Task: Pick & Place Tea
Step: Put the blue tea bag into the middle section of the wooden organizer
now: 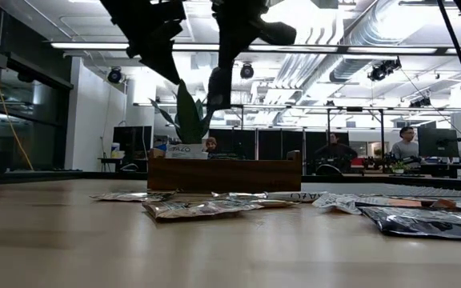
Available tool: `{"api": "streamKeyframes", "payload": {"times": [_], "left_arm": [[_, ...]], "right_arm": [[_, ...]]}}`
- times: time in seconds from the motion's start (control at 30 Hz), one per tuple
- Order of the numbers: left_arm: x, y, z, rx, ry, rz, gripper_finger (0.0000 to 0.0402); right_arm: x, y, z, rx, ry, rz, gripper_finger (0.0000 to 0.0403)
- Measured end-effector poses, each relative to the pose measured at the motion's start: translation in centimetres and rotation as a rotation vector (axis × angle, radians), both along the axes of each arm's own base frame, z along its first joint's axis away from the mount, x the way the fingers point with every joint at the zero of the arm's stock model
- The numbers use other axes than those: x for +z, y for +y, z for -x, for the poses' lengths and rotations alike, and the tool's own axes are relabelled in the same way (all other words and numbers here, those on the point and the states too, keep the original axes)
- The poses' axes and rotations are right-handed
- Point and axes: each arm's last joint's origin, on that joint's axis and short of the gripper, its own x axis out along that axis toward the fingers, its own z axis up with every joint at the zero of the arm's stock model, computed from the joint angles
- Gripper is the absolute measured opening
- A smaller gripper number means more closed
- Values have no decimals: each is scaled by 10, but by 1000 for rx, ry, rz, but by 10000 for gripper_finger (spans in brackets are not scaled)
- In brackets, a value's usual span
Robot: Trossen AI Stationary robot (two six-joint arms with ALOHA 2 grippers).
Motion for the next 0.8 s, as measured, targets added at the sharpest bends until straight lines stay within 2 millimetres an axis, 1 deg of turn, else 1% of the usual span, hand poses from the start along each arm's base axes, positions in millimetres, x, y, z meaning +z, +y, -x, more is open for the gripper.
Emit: {"api": "streamKeyframes", "payload": {"times": [0.17,0.3,0.53,0.6,0.67,0.8], "left_arm": [[0,-3,-1,-59,5,22,1],[-1,-5,-2,-157,26,58,1],[-3,-10,-8,-355,45,118,6],[-5,-10,-11,-401,51,120,20],[-5,-11,-12,-435,45,134,43],[-4,-12,-13,-460,26,153,104]], "right_arm": [[-1,-3,0,130,40,-9,0],[-2,0,1,245,69,-26,0],[-1,2,2,340,82,-36,0],[1,2,3,354,84,-39,0],[3,3,6,369,90,-39,0],[11,7,16,400,119,-28,0]]}}
